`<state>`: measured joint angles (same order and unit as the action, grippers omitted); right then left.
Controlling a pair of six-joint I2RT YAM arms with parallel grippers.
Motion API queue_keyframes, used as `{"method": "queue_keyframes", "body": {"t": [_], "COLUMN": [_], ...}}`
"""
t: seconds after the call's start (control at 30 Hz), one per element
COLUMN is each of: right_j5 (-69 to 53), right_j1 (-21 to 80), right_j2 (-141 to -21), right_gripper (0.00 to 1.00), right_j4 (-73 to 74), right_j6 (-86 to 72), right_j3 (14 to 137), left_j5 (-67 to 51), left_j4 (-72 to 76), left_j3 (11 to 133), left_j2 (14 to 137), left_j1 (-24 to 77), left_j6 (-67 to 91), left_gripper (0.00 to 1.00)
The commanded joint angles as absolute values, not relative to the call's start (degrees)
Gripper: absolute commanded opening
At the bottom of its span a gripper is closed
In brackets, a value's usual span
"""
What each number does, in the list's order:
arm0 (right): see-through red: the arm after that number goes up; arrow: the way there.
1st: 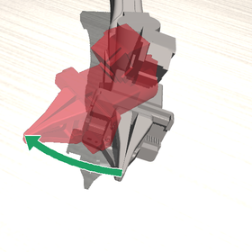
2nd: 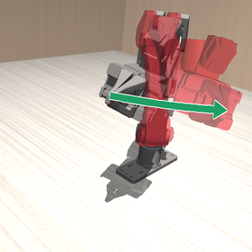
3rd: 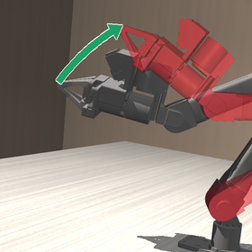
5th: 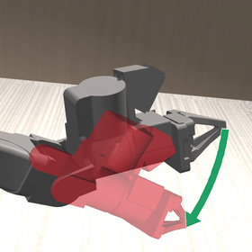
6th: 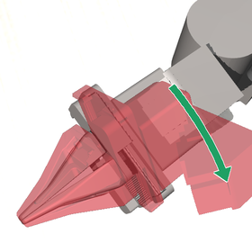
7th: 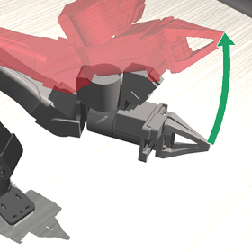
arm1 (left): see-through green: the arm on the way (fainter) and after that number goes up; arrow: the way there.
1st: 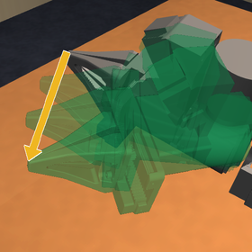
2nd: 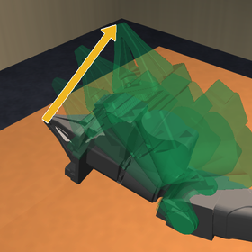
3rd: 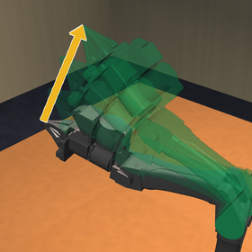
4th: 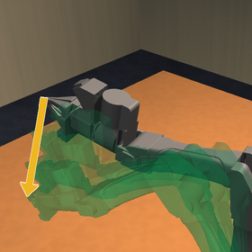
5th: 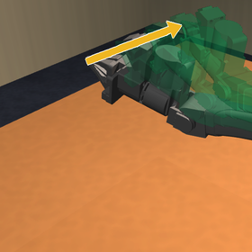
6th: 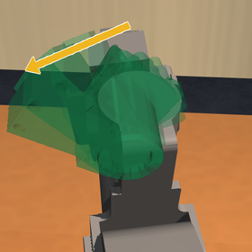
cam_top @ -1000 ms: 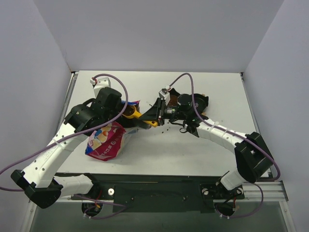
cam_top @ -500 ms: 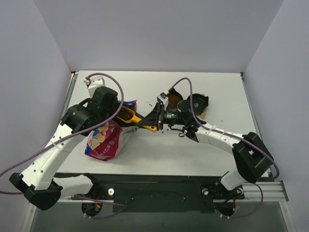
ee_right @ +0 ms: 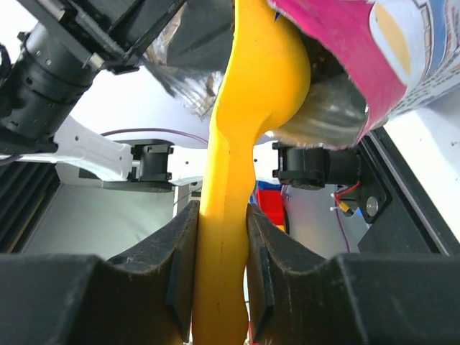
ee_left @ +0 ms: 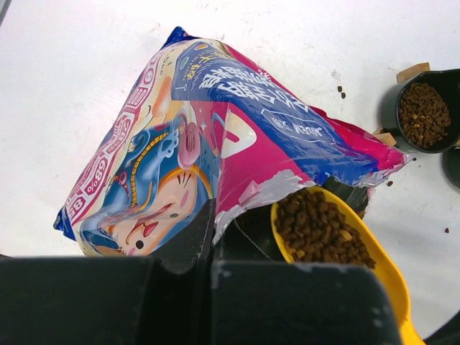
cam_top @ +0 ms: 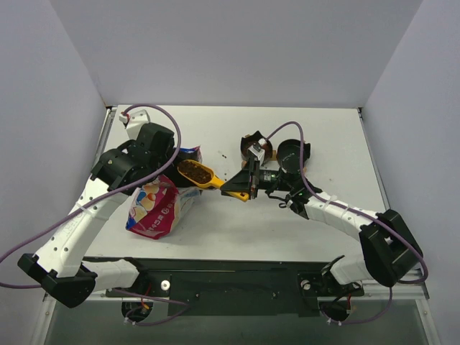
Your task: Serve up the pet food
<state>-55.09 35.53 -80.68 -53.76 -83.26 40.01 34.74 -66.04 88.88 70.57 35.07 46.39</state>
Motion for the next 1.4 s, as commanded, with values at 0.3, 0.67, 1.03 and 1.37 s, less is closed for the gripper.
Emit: {"method": "queue_keyframes", "body": {"t": [0.3,0.67,1.03,1.37], "right_j5": [-58.89,-58.81,-56.35,-54.23], "right_j1": [30.50,27.61,23.92,8.45], "right_j2": [-66.37,-69.77,-68.39,-59.95], "right_gripper": [0.00,0.00,0.00,0.00], "right_j4": [-55.74,-68.80,-63.55,-47.83], "right_j6": [-82.97,-89.74,-85.97,-75.86], "right_j3": [35.51,37.45,38.32,32.62], "left_j5": [34.98,33.93,33.93,32.70], "left_j4": [-56.60,-57.92,-58.18,-57.66], "left_j3": [94.92,97.03,97.38,96.24], "left_j2": [70.84,71.81,71.46,70.93], "left_j1": [33.75,33.22,32.96,32.78], "left_j6": [49.04,48.60,48.16,47.64], "left_gripper": [0.00,0.00,0.00,0.00]}}
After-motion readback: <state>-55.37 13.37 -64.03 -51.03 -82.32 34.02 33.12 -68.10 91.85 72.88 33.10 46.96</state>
